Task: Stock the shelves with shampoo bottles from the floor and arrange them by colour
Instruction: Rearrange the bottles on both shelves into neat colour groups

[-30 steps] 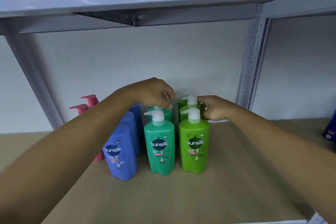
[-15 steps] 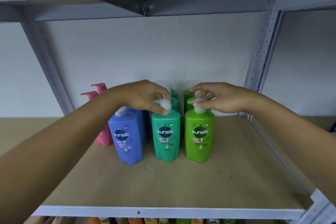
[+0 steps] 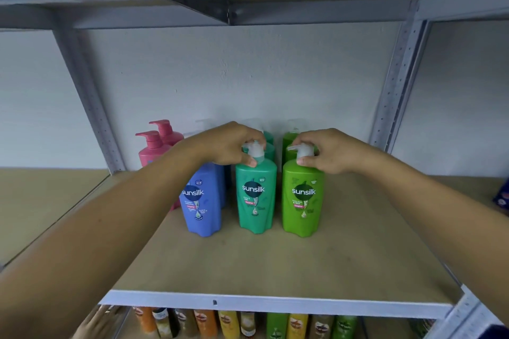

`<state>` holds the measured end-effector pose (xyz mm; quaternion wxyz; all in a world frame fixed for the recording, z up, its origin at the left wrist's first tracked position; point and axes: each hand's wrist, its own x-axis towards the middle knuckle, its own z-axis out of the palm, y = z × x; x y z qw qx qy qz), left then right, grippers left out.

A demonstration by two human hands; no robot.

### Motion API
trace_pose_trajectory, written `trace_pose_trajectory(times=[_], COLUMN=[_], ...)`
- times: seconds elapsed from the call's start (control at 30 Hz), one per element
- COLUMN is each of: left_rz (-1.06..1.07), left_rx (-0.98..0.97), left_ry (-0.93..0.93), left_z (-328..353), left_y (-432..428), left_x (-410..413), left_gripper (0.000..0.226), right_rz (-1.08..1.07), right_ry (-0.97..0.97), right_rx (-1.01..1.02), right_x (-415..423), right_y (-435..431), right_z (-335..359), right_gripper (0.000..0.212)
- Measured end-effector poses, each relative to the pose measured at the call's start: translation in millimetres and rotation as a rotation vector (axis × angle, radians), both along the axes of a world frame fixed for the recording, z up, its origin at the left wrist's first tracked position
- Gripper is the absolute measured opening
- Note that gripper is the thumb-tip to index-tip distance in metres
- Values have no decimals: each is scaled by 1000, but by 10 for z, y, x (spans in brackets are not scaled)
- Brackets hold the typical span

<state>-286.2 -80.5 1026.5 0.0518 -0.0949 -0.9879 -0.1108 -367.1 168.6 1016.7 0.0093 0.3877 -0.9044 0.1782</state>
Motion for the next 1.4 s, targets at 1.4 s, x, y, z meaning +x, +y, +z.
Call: trace_pose_trajectory(times=[1.4], left_rz=[241], left_rx=[168], left_ry=[-68], left_z=[-2220], left_y=[-2124], left_x=[1597], left_gripper=[62], right_rz=[-272], right_ry=[-247], right_rx=[-757], right_x=[1490], right_y=[-2175], right_z=[-2029], right_gripper=[82])
